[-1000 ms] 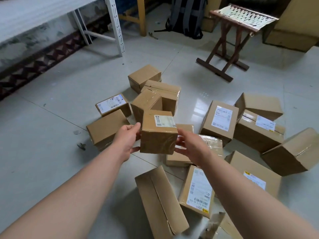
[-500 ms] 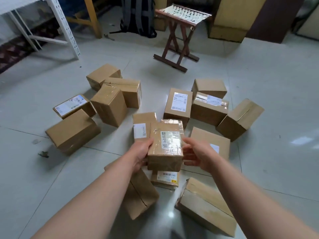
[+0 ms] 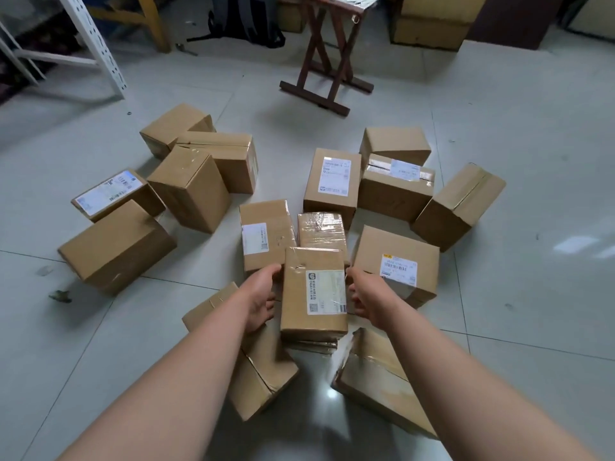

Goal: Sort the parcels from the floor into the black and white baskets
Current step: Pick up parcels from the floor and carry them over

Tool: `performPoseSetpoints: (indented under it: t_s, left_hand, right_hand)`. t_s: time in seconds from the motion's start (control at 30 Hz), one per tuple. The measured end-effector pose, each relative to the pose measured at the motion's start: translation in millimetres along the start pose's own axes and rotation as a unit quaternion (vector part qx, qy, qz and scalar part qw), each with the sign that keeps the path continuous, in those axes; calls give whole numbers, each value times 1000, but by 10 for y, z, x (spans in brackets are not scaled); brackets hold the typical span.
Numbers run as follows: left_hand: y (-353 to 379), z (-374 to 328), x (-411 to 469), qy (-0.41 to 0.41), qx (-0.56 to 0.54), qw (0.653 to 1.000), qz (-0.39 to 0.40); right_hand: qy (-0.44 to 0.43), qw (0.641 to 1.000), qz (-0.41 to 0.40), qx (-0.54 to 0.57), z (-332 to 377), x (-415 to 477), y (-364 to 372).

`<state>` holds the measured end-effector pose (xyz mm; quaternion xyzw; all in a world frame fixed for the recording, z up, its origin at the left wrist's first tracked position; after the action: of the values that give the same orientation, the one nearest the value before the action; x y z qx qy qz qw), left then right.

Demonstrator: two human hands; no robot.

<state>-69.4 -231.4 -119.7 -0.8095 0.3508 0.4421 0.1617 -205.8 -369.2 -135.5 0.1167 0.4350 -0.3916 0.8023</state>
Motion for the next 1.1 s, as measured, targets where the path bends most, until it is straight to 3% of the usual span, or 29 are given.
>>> performPoseSetpoints:
  t_s: [0.13,0.23,0.53,0.67,0.8,1.1]
  left_hand:
    - [8,58,158,-4,6,1000,17]
    - [79,84,211,7,22,999,30]
    - [42,-228,63,29,9,999,37]
    - [-48,-610,-441,45,-24,998,32]
    - [-189,-1224,-1198,65,-46,997,-21]
    - [-881,-2644,-3563,118,-94,980,-126]
  right_hand:
    - [1,993,69,93,-60,98,92]
    - [11,991,98,94,-70,79,137]
    - [-1,993,78,93,363,-128,100]
    - [-13,991,96,90,956,-617,92]
    - [-34,990,119,68,1670,-1310,129]
    - [-91,976,199,6,3447,-3496,634]
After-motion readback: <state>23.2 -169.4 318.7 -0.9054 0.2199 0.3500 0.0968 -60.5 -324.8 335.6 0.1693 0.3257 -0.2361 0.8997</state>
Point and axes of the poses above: each hand's wrist, its own x-axis towards the middle knuckle, its own y-axis out of the palm, z = x × y, the point moved 1 cm from there along x, towards the middle knuckle, and after that the axes turned 4 degrees about x, right-handed, at the moved point
